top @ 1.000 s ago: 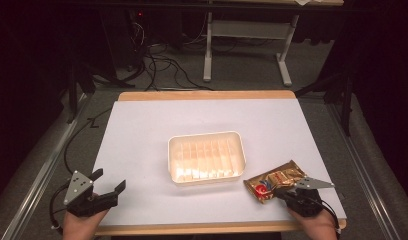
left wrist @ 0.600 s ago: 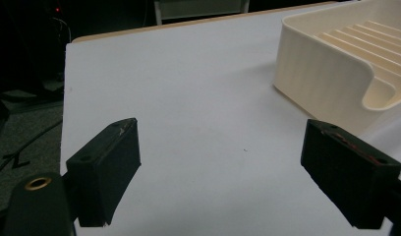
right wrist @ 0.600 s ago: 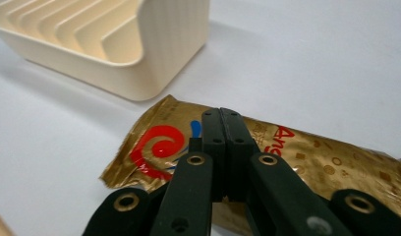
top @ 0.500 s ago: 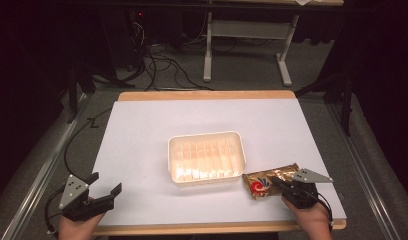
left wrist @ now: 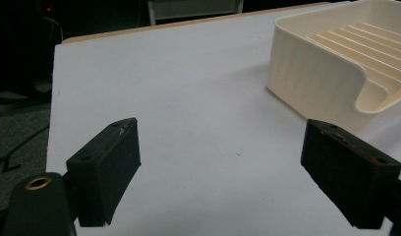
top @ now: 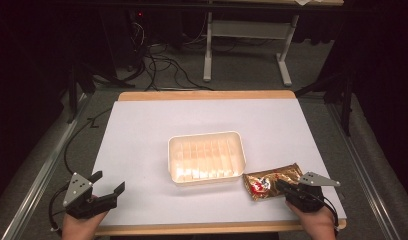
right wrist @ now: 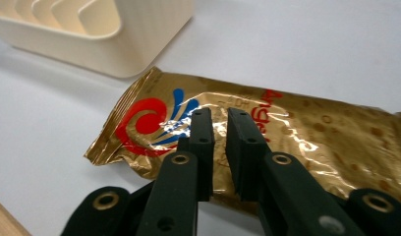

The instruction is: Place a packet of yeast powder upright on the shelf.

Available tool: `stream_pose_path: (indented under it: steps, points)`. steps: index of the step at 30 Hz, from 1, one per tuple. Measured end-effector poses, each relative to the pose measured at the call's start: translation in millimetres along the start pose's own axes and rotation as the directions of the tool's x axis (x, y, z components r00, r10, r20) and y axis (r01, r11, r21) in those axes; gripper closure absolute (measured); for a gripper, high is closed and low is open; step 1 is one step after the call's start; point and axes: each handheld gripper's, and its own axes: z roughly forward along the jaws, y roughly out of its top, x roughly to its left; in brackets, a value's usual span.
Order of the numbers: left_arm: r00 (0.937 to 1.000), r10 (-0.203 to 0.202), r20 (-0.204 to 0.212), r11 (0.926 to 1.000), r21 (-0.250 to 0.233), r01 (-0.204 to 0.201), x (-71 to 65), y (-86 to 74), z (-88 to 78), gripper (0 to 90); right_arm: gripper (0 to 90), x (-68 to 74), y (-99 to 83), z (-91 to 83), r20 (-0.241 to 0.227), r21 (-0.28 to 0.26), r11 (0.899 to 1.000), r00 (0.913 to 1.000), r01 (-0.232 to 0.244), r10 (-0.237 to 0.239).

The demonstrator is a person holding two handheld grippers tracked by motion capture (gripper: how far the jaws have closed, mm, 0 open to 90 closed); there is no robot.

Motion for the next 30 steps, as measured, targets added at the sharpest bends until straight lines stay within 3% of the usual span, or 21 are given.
stream_pose_path:
  steps: [5, 9, 15, 20, 24, 26, 27, 28, 30]
  points:
    - [1.0000, -0.004, -0.005, 1.0000, -0.005, 0.004, 0.1, 0.8, -0.5, 15.5, 70.3, -11.3, -1.1, -5.1, 0.003, -0.035, 0.997, 0.9976, -0.068, 0.069]
    - [0.9999, -0.008, -0.009, 1.0000, 0.000, 0.008, 1.4, 0.4, -0.4, 15.3, 64.5, -22.3, -3.0, -11.4, 0.016, -0.086, 0.989, 0.9921, -0.123, 0.124]
    - [0.9999, -0.009, -0.006, 0.9999, -0.005, 0.009, 1.9, 0.5, -2.0, 15.3, 61.0, -35.2, -7.0, -19.9, 0.053, -0.121, 0.975, 0.9800, -0.184, 0.192]
    - [0.9999, -0.010, 0.001, 0.9999, 0.005, 0.010, 3.0, -0.1, 0.8, 15.4, 60.3, -47.0, -10.5, -23.0, 0.096, -0.133, 0.969, 0.9701, -0.210, 0.223]
    - [1.0000, -0.009, 0.003, 0.9999, 0.007, 0.009, 1.9, 0.0, 1.1, 15.4, 59.6, -57.6, -16.7, -27.2, 0.119, -0.147, 0.955, 0.9537, -0.258, 0.276]
    - [0.9999, -0.010, 0.004, 0.9999, 0.008, 0.010, 1.8, -0.2, 1.2, 15.4, 58.0, -62.8, -20.7, -29.0, 0.116, -0.157, 0.944, 0.9437, -0.290, 0.310]
    - [1.0000, -0.009, 0.004, 0.9999, 0.009, 0.009, 1.9, -0.2, 1.2, 15.4, 55.9, -67.4, -24.9, -30.4, 0.113, -0.163, 0.933, 0.9331, -0.321, 0.341]
    - [1.0000, -0.005, 0.005, 0.9999, 0.013, 0.005, 2.1, -0.2, 1.1, 15.4, 55.9, -67.4, -24.9, -30.4, 0.113, -0.163, 0.933, 0.9331, -0.321, 0.341]
    - [1.0000, -0.005, 0.007, 0.9999, 0.015, 0.005, 2.0, -0.4, 1.5, 15.4, 53.5, -71.4, -28.6, -30.9, 0.104, -0.168, 0.921, 0.9228, -0.351, 0.371]
